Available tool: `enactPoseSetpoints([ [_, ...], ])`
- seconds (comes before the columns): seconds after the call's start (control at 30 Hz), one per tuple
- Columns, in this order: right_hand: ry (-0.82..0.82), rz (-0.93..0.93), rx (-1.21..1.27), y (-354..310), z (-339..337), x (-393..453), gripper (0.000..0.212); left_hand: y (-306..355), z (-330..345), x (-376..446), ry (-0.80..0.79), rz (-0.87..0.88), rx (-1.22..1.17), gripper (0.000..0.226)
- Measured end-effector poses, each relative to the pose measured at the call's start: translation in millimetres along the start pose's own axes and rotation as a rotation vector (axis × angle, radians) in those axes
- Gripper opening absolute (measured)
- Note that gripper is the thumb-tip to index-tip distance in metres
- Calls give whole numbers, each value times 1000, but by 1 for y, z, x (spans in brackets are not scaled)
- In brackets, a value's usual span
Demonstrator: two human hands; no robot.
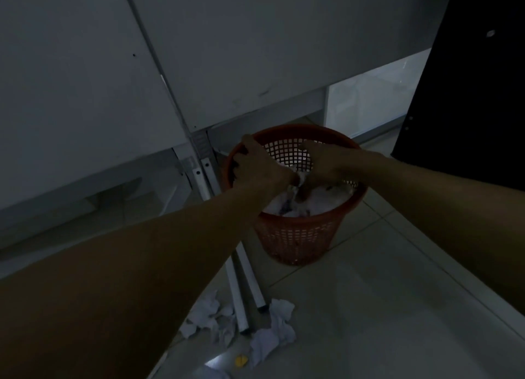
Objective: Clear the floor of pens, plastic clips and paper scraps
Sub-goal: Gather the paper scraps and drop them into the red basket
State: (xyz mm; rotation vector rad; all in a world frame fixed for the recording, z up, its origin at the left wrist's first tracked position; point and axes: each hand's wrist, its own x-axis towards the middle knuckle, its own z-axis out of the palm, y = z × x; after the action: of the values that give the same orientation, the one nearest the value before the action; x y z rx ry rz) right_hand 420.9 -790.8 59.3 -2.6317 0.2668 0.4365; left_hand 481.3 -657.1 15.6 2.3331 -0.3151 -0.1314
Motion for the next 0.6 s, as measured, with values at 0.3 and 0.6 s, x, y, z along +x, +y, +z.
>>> enactPoseSetpoints([
  [0.3, -9, -80, -102, -11, -7, -8, 67, 9, -14, -7, -228, 120, 127, 55],
  [0.6, 593, -464, -31, -52, 12, -66, 39, 0, -95, -75, 403, 445, -166, 26],
])
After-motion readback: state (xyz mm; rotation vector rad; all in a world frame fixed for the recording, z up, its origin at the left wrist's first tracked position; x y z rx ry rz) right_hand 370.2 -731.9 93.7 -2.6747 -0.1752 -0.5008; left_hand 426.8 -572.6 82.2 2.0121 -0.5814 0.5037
